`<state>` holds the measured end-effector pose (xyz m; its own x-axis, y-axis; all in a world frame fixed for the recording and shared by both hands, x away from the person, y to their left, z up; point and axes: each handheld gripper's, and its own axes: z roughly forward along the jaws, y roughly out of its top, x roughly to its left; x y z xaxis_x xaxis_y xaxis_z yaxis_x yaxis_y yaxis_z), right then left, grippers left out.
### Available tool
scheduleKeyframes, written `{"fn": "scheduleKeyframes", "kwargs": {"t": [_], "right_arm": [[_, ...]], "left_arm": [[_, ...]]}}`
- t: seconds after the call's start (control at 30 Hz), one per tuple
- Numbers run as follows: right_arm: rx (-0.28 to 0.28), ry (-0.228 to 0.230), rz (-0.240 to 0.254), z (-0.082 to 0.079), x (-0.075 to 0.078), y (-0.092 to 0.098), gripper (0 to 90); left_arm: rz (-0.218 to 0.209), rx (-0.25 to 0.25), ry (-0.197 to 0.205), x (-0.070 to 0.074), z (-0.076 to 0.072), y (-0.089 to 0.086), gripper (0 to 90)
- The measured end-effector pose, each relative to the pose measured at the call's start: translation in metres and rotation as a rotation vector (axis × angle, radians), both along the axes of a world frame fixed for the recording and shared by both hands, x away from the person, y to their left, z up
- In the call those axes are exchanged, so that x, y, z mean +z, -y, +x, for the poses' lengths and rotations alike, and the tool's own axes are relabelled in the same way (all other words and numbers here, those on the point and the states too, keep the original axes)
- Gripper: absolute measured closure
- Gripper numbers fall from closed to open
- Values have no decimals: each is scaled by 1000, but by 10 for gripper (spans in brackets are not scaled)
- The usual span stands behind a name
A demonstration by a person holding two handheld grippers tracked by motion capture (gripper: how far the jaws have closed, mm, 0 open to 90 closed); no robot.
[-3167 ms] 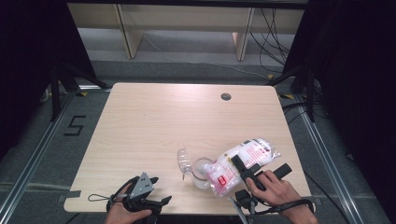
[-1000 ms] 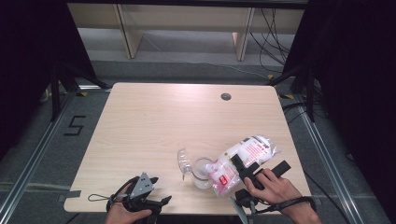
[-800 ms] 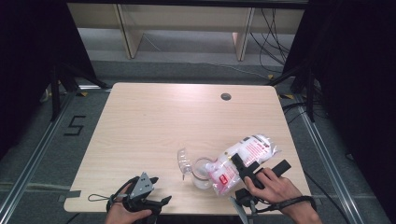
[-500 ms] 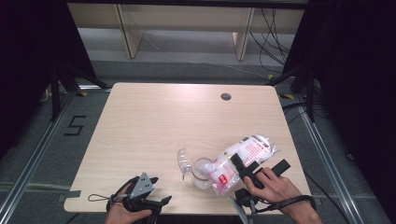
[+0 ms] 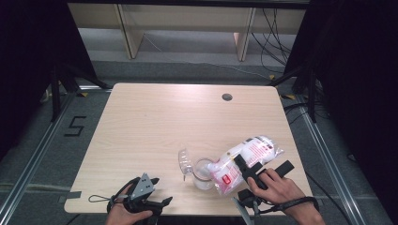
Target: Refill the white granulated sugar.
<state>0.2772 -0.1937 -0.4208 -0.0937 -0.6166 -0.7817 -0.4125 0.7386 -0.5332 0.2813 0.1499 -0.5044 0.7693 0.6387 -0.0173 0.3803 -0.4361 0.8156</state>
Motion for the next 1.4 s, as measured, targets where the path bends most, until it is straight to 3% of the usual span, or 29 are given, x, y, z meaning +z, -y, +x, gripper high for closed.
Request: {"fn": "scheduleKeyframes", "kwargs": {"t": [0.23, 0.4, 1.4], "right_arm": [[0, -1, 1, 0, 0, 2, 654], [-2, -8, -3, -1, 1, 2, 657], [7, -13, -7, -2, 2, 2, 666]], "left_arm": [[-13, 5, -3, -1, 0, 1, 203], [3, -3, -5, 0, 0, 0, 203], [8, -2, -7, 0, 0, 0, 203]]}}
